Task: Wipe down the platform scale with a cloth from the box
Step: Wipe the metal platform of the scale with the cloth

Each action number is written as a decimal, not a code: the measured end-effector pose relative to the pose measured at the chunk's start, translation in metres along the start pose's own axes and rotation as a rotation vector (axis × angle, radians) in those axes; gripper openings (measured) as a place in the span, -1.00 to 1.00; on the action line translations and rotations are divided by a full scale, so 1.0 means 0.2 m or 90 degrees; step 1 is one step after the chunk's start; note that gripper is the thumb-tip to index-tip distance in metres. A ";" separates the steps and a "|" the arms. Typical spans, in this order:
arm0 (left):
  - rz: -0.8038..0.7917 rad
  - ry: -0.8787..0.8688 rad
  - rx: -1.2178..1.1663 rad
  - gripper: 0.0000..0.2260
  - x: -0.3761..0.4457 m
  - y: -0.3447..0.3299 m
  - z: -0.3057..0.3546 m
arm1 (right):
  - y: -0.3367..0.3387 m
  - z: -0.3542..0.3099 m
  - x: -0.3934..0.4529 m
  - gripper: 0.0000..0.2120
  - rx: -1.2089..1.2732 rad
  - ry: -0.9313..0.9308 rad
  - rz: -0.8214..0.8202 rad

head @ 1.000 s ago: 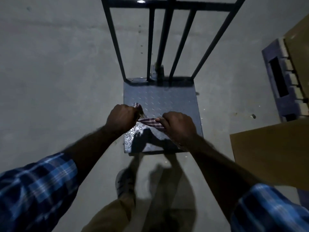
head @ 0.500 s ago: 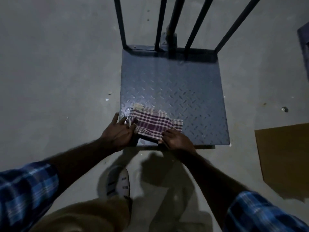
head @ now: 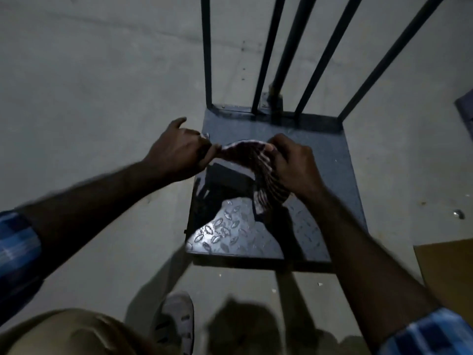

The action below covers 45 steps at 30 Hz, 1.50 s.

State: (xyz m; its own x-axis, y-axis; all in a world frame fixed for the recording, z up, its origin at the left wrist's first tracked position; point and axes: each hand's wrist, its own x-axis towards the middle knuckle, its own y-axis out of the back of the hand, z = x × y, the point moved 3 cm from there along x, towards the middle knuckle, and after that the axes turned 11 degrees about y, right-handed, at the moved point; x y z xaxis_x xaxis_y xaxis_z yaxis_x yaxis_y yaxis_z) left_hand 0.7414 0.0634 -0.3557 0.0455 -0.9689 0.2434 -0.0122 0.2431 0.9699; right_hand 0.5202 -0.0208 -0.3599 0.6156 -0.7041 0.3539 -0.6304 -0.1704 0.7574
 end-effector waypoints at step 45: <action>-0.238 0.204 -0.143 -0.43 -0.83 -0.79 0.00 | -1.11 -0.01 -0.63 -0.45 -0.252 0.169 -0.365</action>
State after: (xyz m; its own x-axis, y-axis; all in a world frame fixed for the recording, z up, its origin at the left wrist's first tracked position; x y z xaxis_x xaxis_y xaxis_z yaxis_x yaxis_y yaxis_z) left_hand 0.7362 0.1865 -0.5487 0.3088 -0.9368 -0.1646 0.2753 -0.0776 0.9582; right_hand 0.5832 0.1075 -0.5709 0.9217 -0.3809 -0.0730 0.0101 -0.1646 0.9863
